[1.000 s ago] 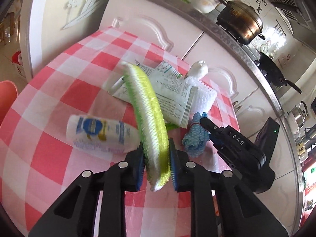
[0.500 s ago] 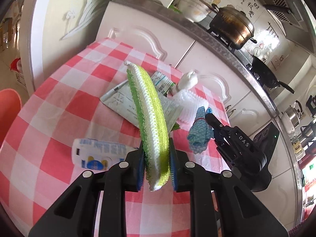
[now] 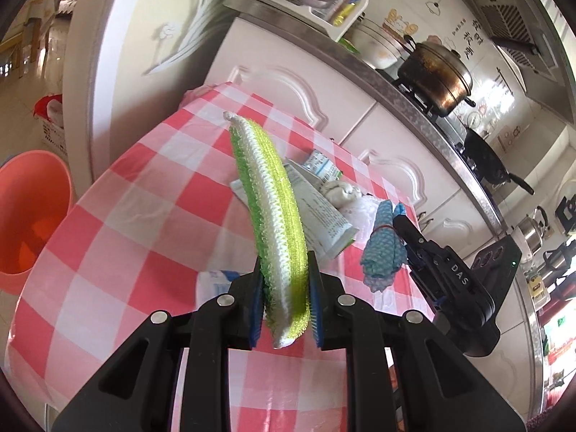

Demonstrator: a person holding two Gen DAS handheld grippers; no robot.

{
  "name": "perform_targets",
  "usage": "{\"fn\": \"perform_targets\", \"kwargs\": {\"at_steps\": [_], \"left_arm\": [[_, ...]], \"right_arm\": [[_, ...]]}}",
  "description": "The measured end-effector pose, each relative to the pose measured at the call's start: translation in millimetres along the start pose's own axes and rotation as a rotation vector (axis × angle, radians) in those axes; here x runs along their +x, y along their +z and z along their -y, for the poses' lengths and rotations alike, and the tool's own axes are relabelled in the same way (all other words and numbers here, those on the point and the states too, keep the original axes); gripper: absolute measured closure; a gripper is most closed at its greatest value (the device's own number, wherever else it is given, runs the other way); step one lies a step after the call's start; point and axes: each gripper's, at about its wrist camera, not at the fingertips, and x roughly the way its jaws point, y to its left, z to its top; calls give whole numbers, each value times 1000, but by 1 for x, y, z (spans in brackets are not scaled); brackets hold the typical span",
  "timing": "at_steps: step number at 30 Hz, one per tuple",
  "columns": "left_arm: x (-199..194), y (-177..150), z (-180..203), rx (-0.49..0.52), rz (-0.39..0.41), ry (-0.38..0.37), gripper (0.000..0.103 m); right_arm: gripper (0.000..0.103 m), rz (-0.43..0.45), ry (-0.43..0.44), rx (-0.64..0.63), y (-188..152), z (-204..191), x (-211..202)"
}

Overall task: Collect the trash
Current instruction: 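Carry sponge and blue cloth to the orange bucket and open both tools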

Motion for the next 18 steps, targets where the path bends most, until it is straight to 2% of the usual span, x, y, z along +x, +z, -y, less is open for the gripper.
{"fn": "perform_targets", "kwargs": {"at_steps": [12, 18], "left_arm": [[-19, 4, -59, -77, 45, -12, 81], [-28, 9, -97, -121, 76, 22, 81]], "right_arm": [[77, -48, -9, -173, -17, -58, 19], [77, -73, -6, -219, -21, -79, 30]]}}
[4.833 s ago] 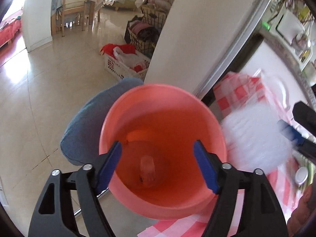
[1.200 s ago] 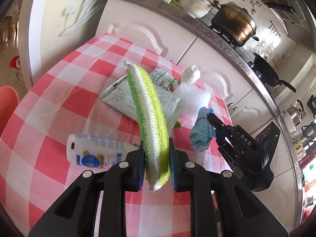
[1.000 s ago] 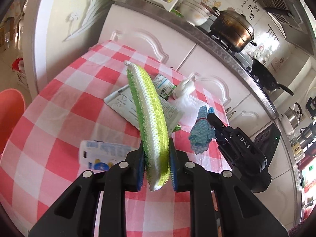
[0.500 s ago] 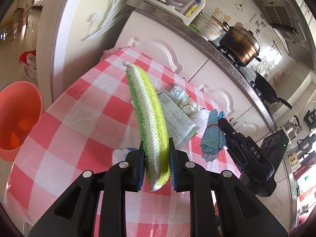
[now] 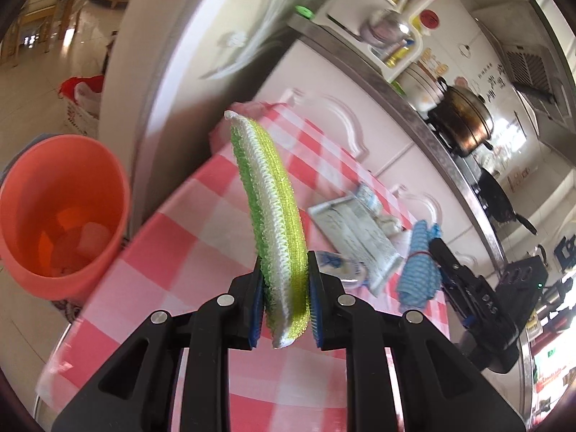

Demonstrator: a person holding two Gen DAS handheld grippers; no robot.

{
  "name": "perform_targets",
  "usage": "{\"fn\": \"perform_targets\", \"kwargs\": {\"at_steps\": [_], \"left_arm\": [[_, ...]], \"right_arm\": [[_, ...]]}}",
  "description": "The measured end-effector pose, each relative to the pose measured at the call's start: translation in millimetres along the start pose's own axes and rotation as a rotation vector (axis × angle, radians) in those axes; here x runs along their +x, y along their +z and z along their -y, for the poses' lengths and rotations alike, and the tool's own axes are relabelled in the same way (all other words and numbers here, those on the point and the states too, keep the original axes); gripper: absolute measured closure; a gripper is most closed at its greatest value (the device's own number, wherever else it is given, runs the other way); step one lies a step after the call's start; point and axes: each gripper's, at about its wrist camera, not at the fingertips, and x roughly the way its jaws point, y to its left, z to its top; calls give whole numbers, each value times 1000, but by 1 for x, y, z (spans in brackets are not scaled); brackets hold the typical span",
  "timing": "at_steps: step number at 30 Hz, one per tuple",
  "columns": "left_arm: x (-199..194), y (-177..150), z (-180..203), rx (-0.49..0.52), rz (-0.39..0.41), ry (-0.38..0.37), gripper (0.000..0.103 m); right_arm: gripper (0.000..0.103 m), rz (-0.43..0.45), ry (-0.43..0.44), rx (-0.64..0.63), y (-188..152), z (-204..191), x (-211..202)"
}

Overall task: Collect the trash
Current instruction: 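Carry sponge and blue cloth to the orange bucket and open both tools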

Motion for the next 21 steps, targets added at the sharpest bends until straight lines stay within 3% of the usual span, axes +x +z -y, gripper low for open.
{"fn": "perform_targets", "kwargs": {"at_steps": [13, 21], "left_arm": [[-25, 22, -79, -71, 94, 104, 81], [-37, 27, -124, -120, 134, 191, 80]], "right_arm": [[77, -120, 91, -56, -5, -62, 49], [77, -199, 192, -149, -7, -130, 97]]}}
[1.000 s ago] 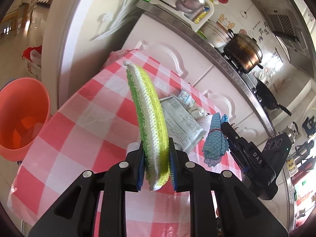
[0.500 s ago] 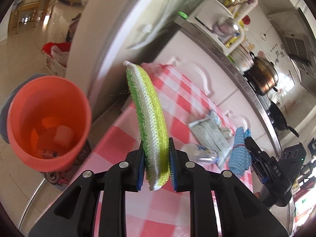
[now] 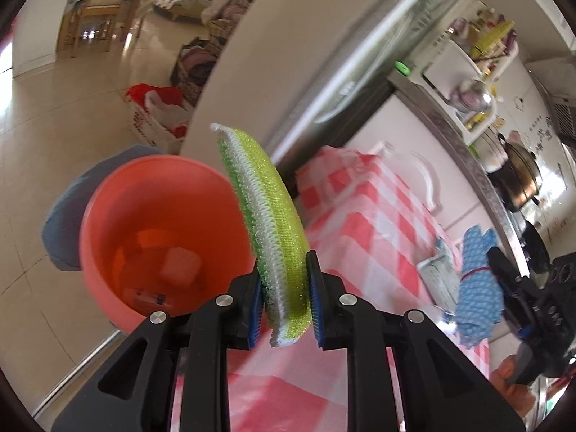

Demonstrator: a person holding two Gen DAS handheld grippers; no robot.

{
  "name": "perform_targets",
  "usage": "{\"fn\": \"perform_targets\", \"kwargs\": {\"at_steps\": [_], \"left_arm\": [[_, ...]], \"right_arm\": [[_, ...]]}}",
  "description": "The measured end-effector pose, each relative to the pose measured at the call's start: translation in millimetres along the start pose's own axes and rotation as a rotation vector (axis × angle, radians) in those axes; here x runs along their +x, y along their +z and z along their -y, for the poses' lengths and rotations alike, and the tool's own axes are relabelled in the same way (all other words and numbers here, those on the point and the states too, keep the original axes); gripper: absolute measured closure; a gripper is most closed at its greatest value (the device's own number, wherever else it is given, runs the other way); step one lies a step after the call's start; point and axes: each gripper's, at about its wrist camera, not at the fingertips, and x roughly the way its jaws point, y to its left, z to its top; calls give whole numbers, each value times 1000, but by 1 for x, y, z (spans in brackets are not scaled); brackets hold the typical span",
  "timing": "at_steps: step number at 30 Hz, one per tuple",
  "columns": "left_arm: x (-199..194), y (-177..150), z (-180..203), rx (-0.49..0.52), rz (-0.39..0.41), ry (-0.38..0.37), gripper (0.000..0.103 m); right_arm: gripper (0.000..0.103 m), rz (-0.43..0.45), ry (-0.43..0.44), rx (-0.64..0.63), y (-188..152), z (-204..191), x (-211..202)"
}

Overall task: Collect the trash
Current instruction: 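Carry sponge and blue cloth to the orange bucket and open both tools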

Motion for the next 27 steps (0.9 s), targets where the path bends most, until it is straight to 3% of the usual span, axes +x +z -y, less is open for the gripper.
{"fn": "perform_targets", "kwargs": {"at_steps": [9, 16, 27], "left_arm": [[9, 2, -40, -40, 2, 65, 80], [19, 5, -58, -52, 4, 98, 80], [30, 5, -80, -85, -8, 128, 80]], "right_arm": [[76, -71, 52, -72, 9, -40, 61], [76, -154, 31, -127, 0, -55, 112], [75, -232, -1, -197, -16, -75, 157]]}}
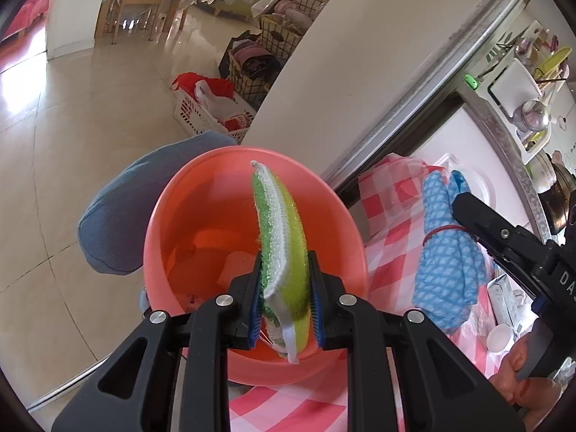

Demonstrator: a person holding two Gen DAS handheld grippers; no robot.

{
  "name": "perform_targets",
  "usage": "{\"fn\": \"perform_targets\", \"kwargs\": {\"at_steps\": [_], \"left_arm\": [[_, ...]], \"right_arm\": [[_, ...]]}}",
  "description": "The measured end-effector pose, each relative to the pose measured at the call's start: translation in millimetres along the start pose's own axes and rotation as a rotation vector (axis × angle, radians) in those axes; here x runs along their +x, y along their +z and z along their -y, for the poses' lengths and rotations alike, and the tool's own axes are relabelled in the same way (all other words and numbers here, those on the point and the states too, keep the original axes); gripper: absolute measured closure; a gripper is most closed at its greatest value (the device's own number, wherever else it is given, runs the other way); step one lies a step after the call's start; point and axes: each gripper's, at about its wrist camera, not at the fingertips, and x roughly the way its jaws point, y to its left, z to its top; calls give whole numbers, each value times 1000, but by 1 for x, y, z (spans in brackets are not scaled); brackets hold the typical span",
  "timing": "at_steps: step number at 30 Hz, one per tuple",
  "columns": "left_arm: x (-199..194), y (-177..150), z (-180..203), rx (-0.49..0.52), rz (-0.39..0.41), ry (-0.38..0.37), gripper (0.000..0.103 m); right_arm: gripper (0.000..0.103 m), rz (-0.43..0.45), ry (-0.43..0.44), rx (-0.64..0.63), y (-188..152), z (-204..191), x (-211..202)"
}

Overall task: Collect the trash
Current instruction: 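Carry sponge and blue cloth to the orange bucket and open both tools, then move both tools back over the table toward the remaining items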

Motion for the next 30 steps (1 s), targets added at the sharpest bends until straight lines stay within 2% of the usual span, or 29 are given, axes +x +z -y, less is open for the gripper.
{"fn": "perform_targets", "kwargs": {"at_steps": [4, 5, 7, 8, 9, 10, 11, 12, 16, 22, 25, 28, 30], "left_arm": [[6, -1, -3, -8, -16, 13, 80], [7, -1, -3, -13, -19, 16, 80], [10, -1, -5, -24, -27, 23, 80], [11, -1, -5, -31, -32, 25, 77], [11, -1, -6, -37, -33, 27, 73], [11, -1, -8, -44, -29, 31, 59], [9, 0, -9, -50, -17, 43, 38], [7, 0, -9, -54, -5, 54, 31], [-1, 3, -8, -48, 20, 39, 13], [-26, 3, -5, -43, 44, -61, 7], [-41, -1, 5, -5, 74, -68, 7], [-53, -6, 21, 58, 100, -86, 7], [-60, -11, 36, 121, 120, -73, 7]], "right_arm": [[72, -23, -4, 0, -1, 0, 13], [68, -28, -2, 4, -2, 1, 15], [56, -39, 2, 19, -2, 4, 20], [44, -39, 2, 32, -2, 6, 20], [39, -30, 6, 43, -3, 8, 18], [38, -17, 11, 51, -2, 10, 15], [36, -11, 10, 55, -2, 11, 12], [31, -1, 2, 63, -1, 12, 7], [23, 50, 16, 101, -3, 19, -17], [12, 116, -6, 71, -20, 15, -66], [10, 164, -2, 45, -32, 13, -91], [5, 240, -37, 5, -43, 11, -116], [4, 282, -67, -31, -48, 11, -130]]}}
